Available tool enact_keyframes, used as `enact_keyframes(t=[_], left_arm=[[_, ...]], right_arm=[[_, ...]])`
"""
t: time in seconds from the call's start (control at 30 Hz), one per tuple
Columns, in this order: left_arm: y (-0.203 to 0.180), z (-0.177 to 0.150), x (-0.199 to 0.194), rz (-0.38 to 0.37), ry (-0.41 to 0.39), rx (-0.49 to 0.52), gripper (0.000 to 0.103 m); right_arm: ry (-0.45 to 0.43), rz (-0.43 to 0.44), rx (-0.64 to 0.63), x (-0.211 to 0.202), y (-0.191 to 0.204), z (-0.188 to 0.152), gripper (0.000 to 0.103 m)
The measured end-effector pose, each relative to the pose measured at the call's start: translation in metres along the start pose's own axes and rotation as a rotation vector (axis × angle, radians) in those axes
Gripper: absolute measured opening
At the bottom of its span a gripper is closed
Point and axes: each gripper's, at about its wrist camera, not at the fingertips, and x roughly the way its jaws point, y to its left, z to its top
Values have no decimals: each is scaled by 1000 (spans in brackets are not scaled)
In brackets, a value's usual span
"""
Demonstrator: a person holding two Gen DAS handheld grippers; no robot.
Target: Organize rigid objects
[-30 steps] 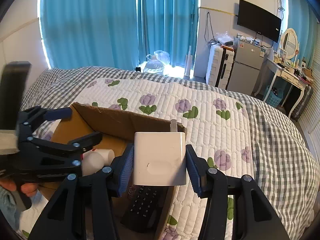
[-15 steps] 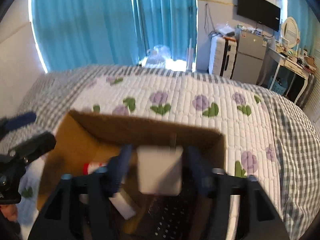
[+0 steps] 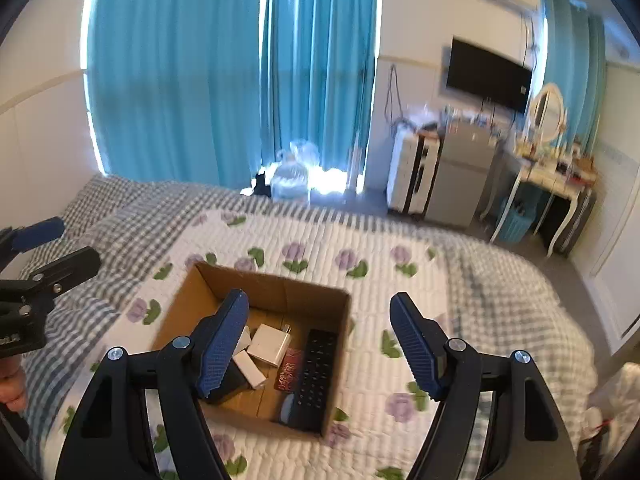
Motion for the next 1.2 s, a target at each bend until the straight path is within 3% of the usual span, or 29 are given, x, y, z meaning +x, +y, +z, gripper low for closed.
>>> enact_keyframes(t=[0.2,0.33,0.5,0.57,0.73,0.9,1.1,1.2], left_arm=[[-11,1,-66,26,-100,14,102],[-10,-13,-93,28,-138,9,102],[-6,-35,-97,16,-155,-39,103],[-4,-46,-86,23,-133,-54,103],[-4,-78,-59,47,-123,-62,103],[-6,-112,-41,71,-199,-38,103],[-8,-157,-13,66,-218,-21,103],[-7,-184,5,86,-177,-12,103]], right_arm=[[-145,-39,-11,-99,4,10,77],[-207,-66,-32,-140,12,2,78],[-276,-58,-2,-163,13,-22,103],[-334,-72,6,-167,13,-37,103],[-367,-88,45,-146,13,-77,103],[-328,-81,98,-95,9,-107,103],[-271,-95,111,-35,12,-147,103],[-220,-96,115,-10,17,-171,103]])
